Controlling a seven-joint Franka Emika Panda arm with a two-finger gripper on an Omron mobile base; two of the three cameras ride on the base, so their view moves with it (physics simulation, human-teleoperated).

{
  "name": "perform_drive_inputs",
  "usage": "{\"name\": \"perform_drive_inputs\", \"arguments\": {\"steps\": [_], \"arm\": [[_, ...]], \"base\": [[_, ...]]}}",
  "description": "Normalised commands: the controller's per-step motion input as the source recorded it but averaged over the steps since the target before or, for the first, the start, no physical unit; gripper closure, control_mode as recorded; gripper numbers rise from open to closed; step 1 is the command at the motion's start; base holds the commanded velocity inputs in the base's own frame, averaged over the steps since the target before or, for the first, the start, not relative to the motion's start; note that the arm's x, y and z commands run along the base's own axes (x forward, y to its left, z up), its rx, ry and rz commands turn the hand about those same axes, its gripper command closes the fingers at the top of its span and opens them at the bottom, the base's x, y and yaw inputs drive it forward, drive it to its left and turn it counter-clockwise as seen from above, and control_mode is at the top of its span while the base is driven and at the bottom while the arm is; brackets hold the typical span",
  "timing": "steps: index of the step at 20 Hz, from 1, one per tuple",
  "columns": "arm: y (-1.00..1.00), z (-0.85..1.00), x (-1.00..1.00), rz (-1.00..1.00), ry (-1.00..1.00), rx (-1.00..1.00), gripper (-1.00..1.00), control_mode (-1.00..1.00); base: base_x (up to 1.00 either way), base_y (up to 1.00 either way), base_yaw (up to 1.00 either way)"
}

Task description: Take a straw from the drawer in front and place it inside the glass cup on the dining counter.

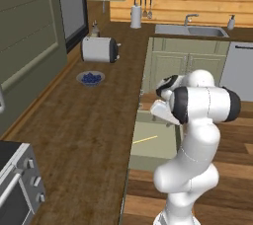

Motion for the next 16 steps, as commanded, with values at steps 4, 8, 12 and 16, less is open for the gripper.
{"name": "perform_drive_inputs", "arguments": {"steps": [4,8,12,16], "arm": [[0.00,-0.61,0.16,0.00,0.09,-0.09,-1.00,-1.00],[0.00,-0.57,0.12,-0.03,0.01,-0.12,-1.00,-1.00],[-0.04,-0.54,0.05,-0.06,0.00,-0.14,-1.00,-1.00],[-0.15,-0.56,0.11,-0.07,-0.01,-0.13,-1.00,-1.00]], "base": [[0.00,0.00,0.00],[0.00,0.00,0.00],[0.00,0.00,0.00],[0.00,0.00,0.00]]}}
